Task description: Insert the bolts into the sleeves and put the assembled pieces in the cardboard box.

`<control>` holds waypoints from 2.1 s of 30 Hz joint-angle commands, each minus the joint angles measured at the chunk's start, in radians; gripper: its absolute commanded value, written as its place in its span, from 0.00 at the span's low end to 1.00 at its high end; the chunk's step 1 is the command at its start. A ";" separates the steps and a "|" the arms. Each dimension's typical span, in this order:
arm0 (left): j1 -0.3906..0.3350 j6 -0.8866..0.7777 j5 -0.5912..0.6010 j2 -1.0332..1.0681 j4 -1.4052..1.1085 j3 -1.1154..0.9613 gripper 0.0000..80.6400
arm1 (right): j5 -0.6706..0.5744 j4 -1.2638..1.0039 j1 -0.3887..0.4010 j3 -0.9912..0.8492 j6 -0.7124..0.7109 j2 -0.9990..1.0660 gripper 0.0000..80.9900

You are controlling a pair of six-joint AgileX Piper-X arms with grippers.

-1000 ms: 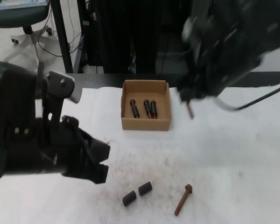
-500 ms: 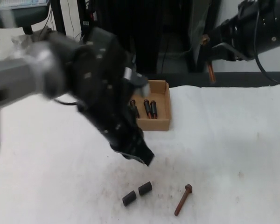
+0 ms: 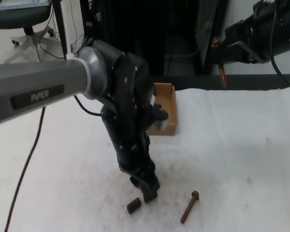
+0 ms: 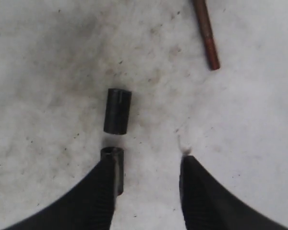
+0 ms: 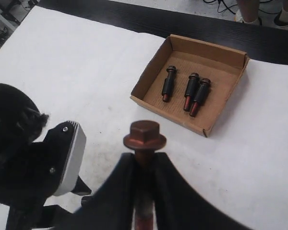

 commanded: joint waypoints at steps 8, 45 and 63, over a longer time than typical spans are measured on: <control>-0.091 0.121 -0.198 0.025 -0.126 -0.012 0.51 | -0.026 -0.010 -0.004 -0.007 -0.006 -0.007 0.01; -0.093 0.115 -0.259 0.183 -0.210 -0.007 0.51 | -0.033 -0.012 -0.004 -0.007 -0.006 -0.007 0.01; -0.094 0.065 -0.290 0.154 -0.122 -0.032 0.51 | -0.033 -0.012 -0.004 -0.007 -0.006 -0.007 0.01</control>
